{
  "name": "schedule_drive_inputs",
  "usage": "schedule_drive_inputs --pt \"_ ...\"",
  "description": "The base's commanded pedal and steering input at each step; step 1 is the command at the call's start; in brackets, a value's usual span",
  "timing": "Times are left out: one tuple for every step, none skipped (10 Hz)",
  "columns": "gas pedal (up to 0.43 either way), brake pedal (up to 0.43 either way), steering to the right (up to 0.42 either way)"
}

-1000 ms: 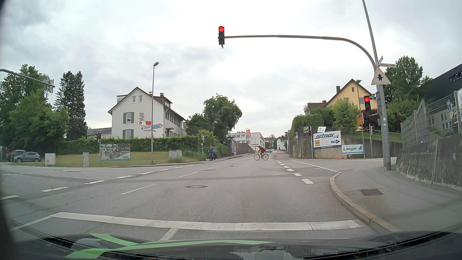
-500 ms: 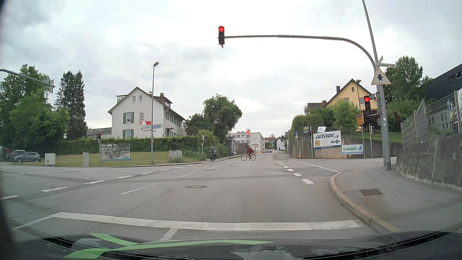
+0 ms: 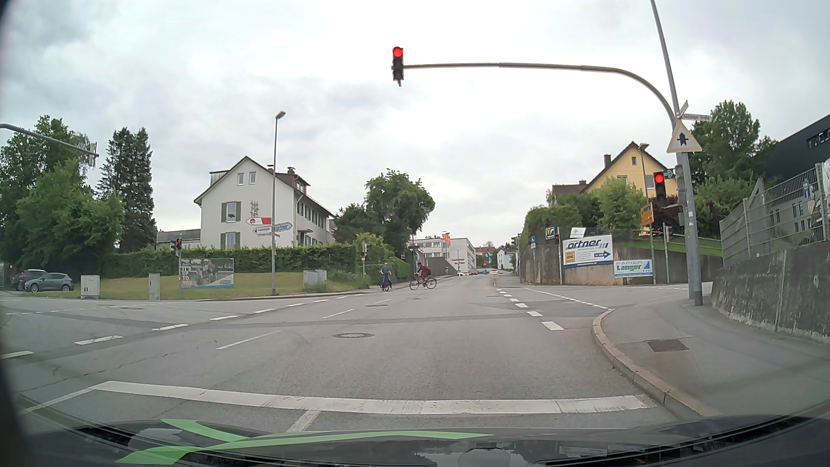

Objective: Follow the waypoints while adhering to traffic rules and regulations

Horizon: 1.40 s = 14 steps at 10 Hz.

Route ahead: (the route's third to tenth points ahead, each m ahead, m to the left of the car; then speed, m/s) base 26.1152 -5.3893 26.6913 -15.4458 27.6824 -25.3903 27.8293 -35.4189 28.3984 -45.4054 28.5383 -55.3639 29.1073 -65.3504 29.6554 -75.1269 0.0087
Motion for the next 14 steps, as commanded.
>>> schedule_drive_inputs --pt "0.008 0.183 0.011" --pt "0.008 0.183 0.011" --pt "0.000 0.183 0.011" --pt "0.000 0.183 0.011" --pt "0.000 0.183 0.011" --pt "0.000 0.183 0.011" --pt "0.000 0.183 0.011" --pt "0.000 0.183 0.011" --pt "0.000 0.183 0.011" --pt "0.000 0.189 0.011" --pt "0.000 0.183 0.011" --pt "0.000 0.183 0.011" --pt "0.000 0.165 0.011" --pt "0.000 0.152 0.011"
